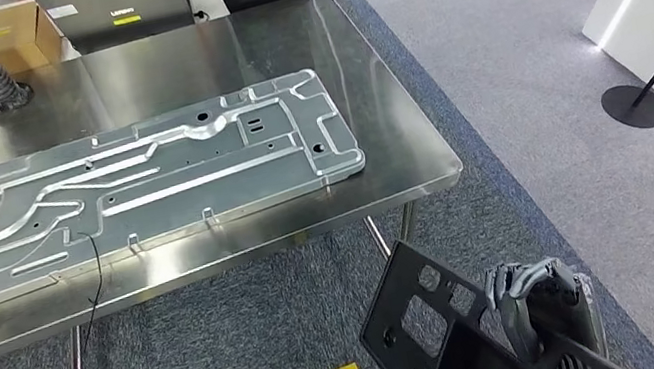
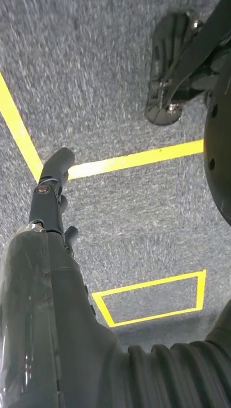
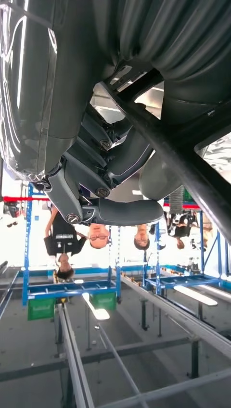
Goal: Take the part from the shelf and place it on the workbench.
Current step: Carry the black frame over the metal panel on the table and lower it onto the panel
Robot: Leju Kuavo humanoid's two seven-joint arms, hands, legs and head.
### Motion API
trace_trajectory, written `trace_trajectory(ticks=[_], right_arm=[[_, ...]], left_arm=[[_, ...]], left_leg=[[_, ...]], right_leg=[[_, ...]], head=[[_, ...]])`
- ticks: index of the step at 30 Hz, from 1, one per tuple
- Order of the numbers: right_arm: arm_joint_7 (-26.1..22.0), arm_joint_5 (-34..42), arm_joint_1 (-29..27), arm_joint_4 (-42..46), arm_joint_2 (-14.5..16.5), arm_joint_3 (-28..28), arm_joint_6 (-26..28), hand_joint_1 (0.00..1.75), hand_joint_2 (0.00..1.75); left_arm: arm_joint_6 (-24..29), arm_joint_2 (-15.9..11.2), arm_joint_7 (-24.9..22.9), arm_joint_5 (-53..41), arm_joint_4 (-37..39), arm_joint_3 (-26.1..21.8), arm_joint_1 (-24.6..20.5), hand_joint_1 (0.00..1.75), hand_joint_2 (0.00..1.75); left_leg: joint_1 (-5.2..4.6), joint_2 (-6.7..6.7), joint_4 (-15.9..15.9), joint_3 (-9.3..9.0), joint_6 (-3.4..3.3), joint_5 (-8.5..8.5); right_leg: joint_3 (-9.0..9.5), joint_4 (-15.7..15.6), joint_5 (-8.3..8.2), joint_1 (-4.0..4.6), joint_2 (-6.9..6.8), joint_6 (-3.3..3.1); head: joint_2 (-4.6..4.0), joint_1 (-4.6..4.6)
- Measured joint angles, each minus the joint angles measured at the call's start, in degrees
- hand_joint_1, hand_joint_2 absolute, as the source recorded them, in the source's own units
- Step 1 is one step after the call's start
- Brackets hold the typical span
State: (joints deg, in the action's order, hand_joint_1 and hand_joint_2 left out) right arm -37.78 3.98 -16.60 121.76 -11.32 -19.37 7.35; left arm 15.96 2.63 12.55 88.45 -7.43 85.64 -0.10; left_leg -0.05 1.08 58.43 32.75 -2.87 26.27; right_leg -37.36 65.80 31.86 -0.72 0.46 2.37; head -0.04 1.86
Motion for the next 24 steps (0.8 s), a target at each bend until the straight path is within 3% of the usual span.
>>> trace_trajectory(ticks=[1,2,3,4,5,6,7,9,10,12,13,14,15,17,18,19,20,22,24], right_arm=[[0.1,0.0,0.0,0.0,0.1,0.0,-0.1,1.75,1.75],[0.2,0.0,0.0,0.0,0.2,0.1,-0.3,1.75,1.75],[0.3,0.0,0.0,0.0,0.3,0.1,-0.5,1.75,1.75],[0.5,0.0,0.0,0.0,0.4,0.1,-0.7,1.75,1.75],[0.7,0.0,0.1,0.0,0.5,0.1,-0.9,1.75,1.75],[0.9,0.0,0.1,0.0,0.6,0.2,-1.2,1.75,1.75],[1.0,0.0,0.3,0.0,0.7,0.3,-1.6,1.75,1.75],[1.3,0.1,0.6,0.0,1.0,0.5,-2.3,1.75,1.75],[1.4,0.2,0.7,0.0,1.1,0.7,-2.7,1.75,1.75],[1.6,0.4,0.9,-0.1,1.5,1.0,-3.3,1.75,1.75],[1.6,0.5,1.0,-0.1,1.6,1.2,-3.6,1.75,1.75],[1.6,0.6,1.0,-0.2,1.8,1.3,-3.8,1.75,1.75],[1.6,0.7,1.1,-0.3,2.0,1.4,-4.0,1.75,1.75],[1.6,0.9,1.2,-0.5,2.3,1.6,-4.3,1.75,1.75],[1.6,1.0,1.2,-0.6,2.5,1.7,-4.4,1.75,1.75],[1.6,1.1,1.2,-0.6,2.6,1.8,-4.5,1.75,1.75],[1.6,1.1,1.2,-0.7,2.8,1.9,-4.6,1.75,1.75],[1.6,1.2,1.3,-0.7,3.0,2.1,-4.9,1.75,1.75],[1.8,1.2,1.4,-0.7,3.3,2.2,-5.3,1.75,1.75]], left_arm=[[0.0,0.0,0.0,0.0,0.0,0.0,0.0,0.0,1.75],[0.0,0.0,0.0,0.0,0.0,0.0,-0.1,0.0,1.75],[0.1,0.0,-0.1,0.0,0.0,0.0,-0.2,0.0,1.75],[0.1,0.0,-0.2,0.0,0.0,0.0,-0.3,0.0,1.75],[0.1,0.0,-0.3,0.1,0.0,0.0,-0.3,0.0,1.75],[0.1,0.0,-0.3,0.1,0.0,0.0,-0.4,0.0,1.75],[0.1,0.0,-0.3,0.2,0.0,0.0,-0.5,0.0,1.75],[0.1,0.0,-0.3,0.3,0.0,0.0,-0.5,0.0,1.75],[0.1,0.0,-0.2,0.4,0.0,0.0,-0.5,0.0,1.75],[0.1,0.0,-0.1,0.4,0.0,0.0,-0.4,0.0,1.75],[0.2,-0.1,-0.1,0.5,0.0,0.0,-0.4,0.0,1.75],[0.2,-0.1,0.0,0.5,0.0,0.0,-0.5,0.0,1.75],[0.2,-0.1,0.0,0.5,0.0,0.0,-0.5,0.0,1.75],[0.2,-0.1,0.0,0.5,0.0,0.0,-0.6,0.0,1.75],[0.2,-0.2,0.0,0.5,0.0,0.0,-0.7,0.0,1.75],[0.2,-0.2,-0.1,0.5,0.0,0.0,-0.7,0.0,1.75],[0.2,-0.2,-0.2,0.5,0.0,0.0,-0.6,0.0,1.75],[0.2,-0.2,-0.5,0.5,0.0,0.0,-0.3,0.0,1.75],[0.2,-0.2,-0.8,0.4,0.0,0.0,0.0,0.0,1.75]], left_leg=[[-0.08,-0.05,0.0,0.76,-0.1,-0.51],[-0.17,-0.11,0.0,1.59,-0.1,-1.07],[-0.26,-0.15,0.1,2.39,-0.07,-1.65],[-0.34,-0.18,0.1,3.23,-0.02,-2.26],[-0.41,-0.19,0.1,4.01,0.05,-2.87],[-0.44,-0.16,0.1,4.64,0.17,-3.47],[-0.52,-0.1,0.2,5.14,0.36,-4.07],[-0.49,0.05,0.1,5.32,0.88,-5.12],[-0.43,0.11,-0.2,5.22,1.21,-5.67],[-0.35,0.27,-0.8,5.12,1.9,-6.64],[-0.37,0.31,-0.5,5.47,2.23,-5.92],[-0.4,0.34,0.8,6.05,2.53,-4.0],[-0.38,0.31,3.4,6.86,2.78,-1.02],[-0.3,0.29,11.2,8.51,3.25,4.59],[-0.3,0.29,14.6,8.85,3.4,5.45],[-0.3,0.29,16.6,8.54,3.47,4.87],[-0.3,0.29,16.5,7.28,3.45,3.31],[-0.31,0.28,10.4,1.87,3.22,1.16],[-0.43,0.42,2.1,-3.86,2.48,2.45]], right_leg=[[-0.86,3.5,2.7,-0.03,-0.04,0.08],[-1.28,6.6,4.34,-0.04,-0.07,0.1],[-1.11,8.4,4.75,-0.02,-0.08,0.04],[0.03,8.5,3.75,0.02,-0.08,-0.12],[2.09,6.8,1.97,0.09,-0.08,-0.37],[5.09,3.3,0.39,0.22,-0.06,-0.73],[8.62,-1.5,-0.13,0.44,-0.04,-1.19],[13.76,-9.1,0.83,0.81,0.04,-1.89],[14.67,-10.9,1.39,0.97,0.06,-2.18],[14.2,-11.4,0.39,0.89,-0.06,-2.76],[13.61,-11.5,-0.33,0.78,-0.18,-3.08],[12.9,-11.6,-1.14,0.63,-0.35,-3.38],[12.08,-11.7,-1.92,0.53,-0.49,-3.6],[10.35,-11.5,-3.23,0.65,-0.68,-3.8],[9.44,-11.3,-3.85,0.72,-0.73,-3.79],[8.46,-11.0,-4.4,0.78,-0.77,-3.74],[7.43,-10.6,-4.86,0.81,-0.78,-3.65],[5.51,-9.5,-5.51,0.88,-0.68,-3.38],[4.32,-8.4,-5.96,1.03,-0.54,-2.95]], head=[[0.0,0.0],[0.0,0.0],[0.0,0.0],[0.0,0.0],[0.0,0.0],[0.0,0.0],[0.0,0.0],[0.0,0.01],[0.01,0.02],[0.01,0.02],[0.01,0.02],[0.0,0.02],[0.0,0.02],[0.0,0.02],[0.0,0.02],[0.0,0.02],[0.0,0.02],[0.0,0.03],[0.0,0.03]])
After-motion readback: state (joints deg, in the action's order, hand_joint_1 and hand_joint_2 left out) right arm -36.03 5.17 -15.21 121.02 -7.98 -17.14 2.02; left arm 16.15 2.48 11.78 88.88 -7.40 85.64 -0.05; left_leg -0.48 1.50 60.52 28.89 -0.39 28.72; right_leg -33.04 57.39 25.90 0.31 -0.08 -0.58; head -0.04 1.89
